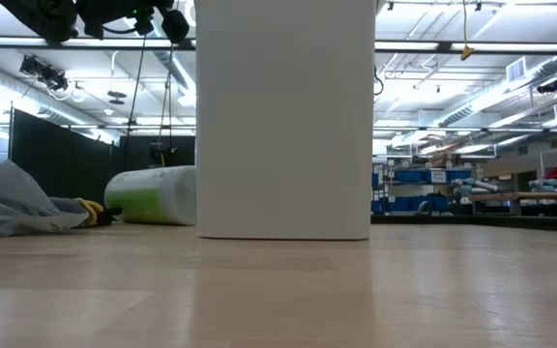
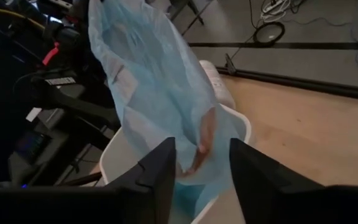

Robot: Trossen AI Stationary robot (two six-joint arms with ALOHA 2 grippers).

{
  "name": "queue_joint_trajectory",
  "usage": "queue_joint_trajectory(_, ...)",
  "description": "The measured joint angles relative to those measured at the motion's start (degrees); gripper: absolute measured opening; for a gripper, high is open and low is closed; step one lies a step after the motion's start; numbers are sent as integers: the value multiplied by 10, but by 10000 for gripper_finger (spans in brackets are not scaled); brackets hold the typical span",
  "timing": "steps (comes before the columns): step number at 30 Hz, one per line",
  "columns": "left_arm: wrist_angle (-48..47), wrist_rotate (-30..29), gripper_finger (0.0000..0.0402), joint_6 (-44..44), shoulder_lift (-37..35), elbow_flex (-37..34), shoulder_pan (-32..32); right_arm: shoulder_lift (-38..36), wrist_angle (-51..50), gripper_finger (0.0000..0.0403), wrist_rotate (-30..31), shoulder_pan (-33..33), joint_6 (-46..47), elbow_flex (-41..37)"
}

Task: Place trash/remove bag and relplace
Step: Remove the blue trash bag from the trash bin

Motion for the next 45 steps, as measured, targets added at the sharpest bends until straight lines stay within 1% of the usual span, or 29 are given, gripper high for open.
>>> queue_joint_trajectory(2, 0, 2, 6, 0, 0, 0, 0, 0, 0, 112, -8, -5, 4, 0)
queue_joint_trajectory(5, 1, 3, 6, 0, 0, 0, 0, 0, 9, 34, -8, -6, -7, 0)
queue_joint_trajectory(6, 1, 8, 6, 0, 0, 0, 0, 0, 18, 17, -7, -6, -23, 0)
queue_joint_trajectory(9, 5, 32, 6, -3, 0, 0, 0, -3, 47, 7, -6, -6, -50, 0)
queue_joint_trajectory(11, 7, 51, 6, -26, 0, 0, 0, -8, 73, 2, -4, -6, -73, 0)
queue_joint_trajectory(14, 39, 58, 6, -76, -1, 0, -1, -11, 81, 1, 10, -9, -103, 19)
queue_joint_trajectory(17, 58, 58, 6, -80, -5, 0, 1, -11, 76, 0, 35, -9, -145, 59)
queue_joint_trajectory(23, 56, 52, 6, -82, -9, 0, 38, -12, 75, 0, 90, -9, -256, 152)
queue_joint_trajectory(25, 55, 37, 6, -82, -9, 0, 48, -11, 76, 0, 108, -9, -289, 178)
queue_joint_trajectory(29, 57, -17, 6, -82, -9, 0, 59, -12, 85, 0, 145, -9, -345, 215)
queue_joint_trajectory(31, 56, -38, 6, -81, -9, 0, 62, -12, 98, 0, 144, -9, -372, 225)
queue_joint_trajectory(32, 56, -45, 6, -76, -9, 1, 63, -12, 100, 0, 130, -9, -382, 227)
queue_joint_trajectory(35, 51, -40, 6, -61, -9, 6, 64, -8, 78, 0, 76, -9, -365, 225)
queue_joint_trajectory(37, 52, -21, 6, -57, -9, 10, 64, 1, 19, 2, 65, -9, -314, 224)
queue_joint_trajectory(39, 52, -7, 6, -57, -9, 10, 64, 17, -56, 13, 55, -9, -243, 223)
queue_joint_trajectory(42, 51, 3, 6, -57, -9, 10, 64, 51, -149, 45, 46, -14, -164, 222)
queue_joint_trajectory(45, 51, 5, 6, -57, -9, 10, 64, 79, -193, 86, 40, -36, -135, 221)
